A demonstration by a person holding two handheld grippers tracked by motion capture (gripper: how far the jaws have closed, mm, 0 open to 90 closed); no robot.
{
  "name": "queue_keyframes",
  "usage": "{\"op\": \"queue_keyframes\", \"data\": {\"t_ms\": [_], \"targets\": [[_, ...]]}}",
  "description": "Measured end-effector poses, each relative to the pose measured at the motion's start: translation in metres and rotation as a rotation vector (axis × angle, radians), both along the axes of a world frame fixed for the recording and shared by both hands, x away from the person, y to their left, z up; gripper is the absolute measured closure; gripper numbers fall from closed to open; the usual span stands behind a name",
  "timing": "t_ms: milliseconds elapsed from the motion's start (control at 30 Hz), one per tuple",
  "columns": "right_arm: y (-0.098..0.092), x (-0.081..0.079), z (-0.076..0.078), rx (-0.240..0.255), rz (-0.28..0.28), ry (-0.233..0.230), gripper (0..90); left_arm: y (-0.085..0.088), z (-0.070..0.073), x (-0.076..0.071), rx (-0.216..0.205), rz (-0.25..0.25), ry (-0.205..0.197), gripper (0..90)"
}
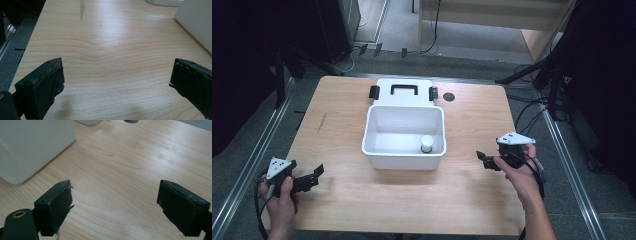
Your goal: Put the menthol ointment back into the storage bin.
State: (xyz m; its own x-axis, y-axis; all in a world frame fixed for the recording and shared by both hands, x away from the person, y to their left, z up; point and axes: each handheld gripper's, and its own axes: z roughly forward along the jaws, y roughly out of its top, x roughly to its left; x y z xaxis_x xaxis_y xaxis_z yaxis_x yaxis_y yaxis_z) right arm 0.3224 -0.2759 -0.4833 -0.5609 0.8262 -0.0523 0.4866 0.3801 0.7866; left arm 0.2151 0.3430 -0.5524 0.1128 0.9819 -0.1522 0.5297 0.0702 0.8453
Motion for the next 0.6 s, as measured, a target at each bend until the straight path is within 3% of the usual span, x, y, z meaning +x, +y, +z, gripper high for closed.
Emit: {"op": "queue_keyframes", "data": {"t_ms": [100, 233, 600], "targets": [[-0.015, -0.008, -0.010, 0.049, -0.060, -0.035, 13.6, 0.000, 0.000, 0.000, 0.001, 0.000, 0.000, 0.0], [-0.029, -0.016, -0.020, 0.088, -0.096, -0.046, 13.6, 0.000, 0.000, 0.000, 0.002, 0.001, 0.000, 0.0], [-0.058, -0.042, -0.044, 0.137, -0.180, -0.088, 13.7, -0.001, 0.000, 0.000, 0.004, 0.001, -0.002, 0.0]]}}
